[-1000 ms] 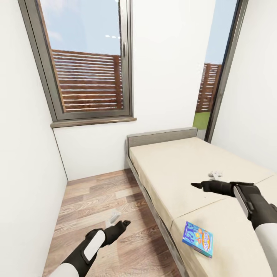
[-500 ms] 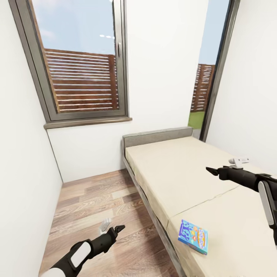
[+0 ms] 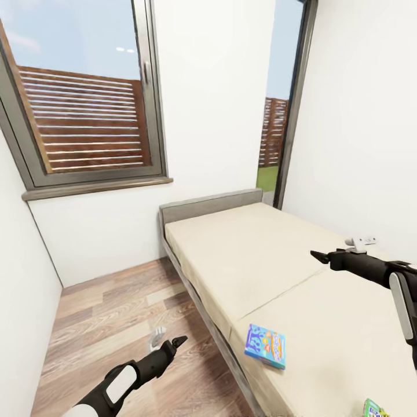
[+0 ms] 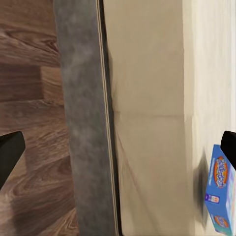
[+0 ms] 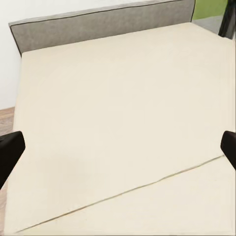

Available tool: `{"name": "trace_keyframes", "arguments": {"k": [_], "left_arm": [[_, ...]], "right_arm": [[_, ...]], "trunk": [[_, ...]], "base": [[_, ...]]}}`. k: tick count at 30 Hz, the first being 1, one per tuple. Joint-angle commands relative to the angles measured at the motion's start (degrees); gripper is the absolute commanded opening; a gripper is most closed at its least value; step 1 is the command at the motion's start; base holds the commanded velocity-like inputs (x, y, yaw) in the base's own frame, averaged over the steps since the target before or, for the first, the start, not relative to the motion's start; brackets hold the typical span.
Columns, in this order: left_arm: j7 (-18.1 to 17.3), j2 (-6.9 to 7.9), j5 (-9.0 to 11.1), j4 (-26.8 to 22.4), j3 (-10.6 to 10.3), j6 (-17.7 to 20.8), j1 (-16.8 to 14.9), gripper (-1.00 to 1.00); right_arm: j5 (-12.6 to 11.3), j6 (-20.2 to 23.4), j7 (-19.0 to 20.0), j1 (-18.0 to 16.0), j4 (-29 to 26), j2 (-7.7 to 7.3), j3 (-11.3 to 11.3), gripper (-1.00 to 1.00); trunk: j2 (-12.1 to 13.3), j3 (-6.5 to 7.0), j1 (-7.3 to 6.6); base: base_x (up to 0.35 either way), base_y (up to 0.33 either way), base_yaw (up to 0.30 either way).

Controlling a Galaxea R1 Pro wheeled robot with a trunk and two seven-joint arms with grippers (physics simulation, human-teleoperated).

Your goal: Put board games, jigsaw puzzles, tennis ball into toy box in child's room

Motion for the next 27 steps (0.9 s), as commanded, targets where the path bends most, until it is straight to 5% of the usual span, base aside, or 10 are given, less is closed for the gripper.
{"name": "trace_keyframes", "arguments": {"k": [1,18,27], "left_arm": [[-0.05,0.03,0.44,0.01,-0.17,0.17,-0.01,1.0],[1.55,-1.36,1.09,3.97,0.09,-1.01,-0.09,1.0],[-1.53,-1.27,2.69,5.96,0.25,-3.1,-0.17,1.0]], "right_arm": [[0.04,0.34,0.26,-0.05,-0.06,0.0,-0.07,1.0],[-0.03,0.33,0.28,1.09,-2.0,0.03,-0.12,1.0],[-0.04,0.33,0.3,1.77,-3.38,-0.01,-0.31,1.0]], "trunk": [[-0.03,-0.06,-0.01],[-0.03,-0.06,-0.01],[-0.03,-0.06,-0.01]], "base": [[0.0,0.0,-0.217],[-0.022,0.068,-0.042],[-0.001,0.004,-0.207]]}}
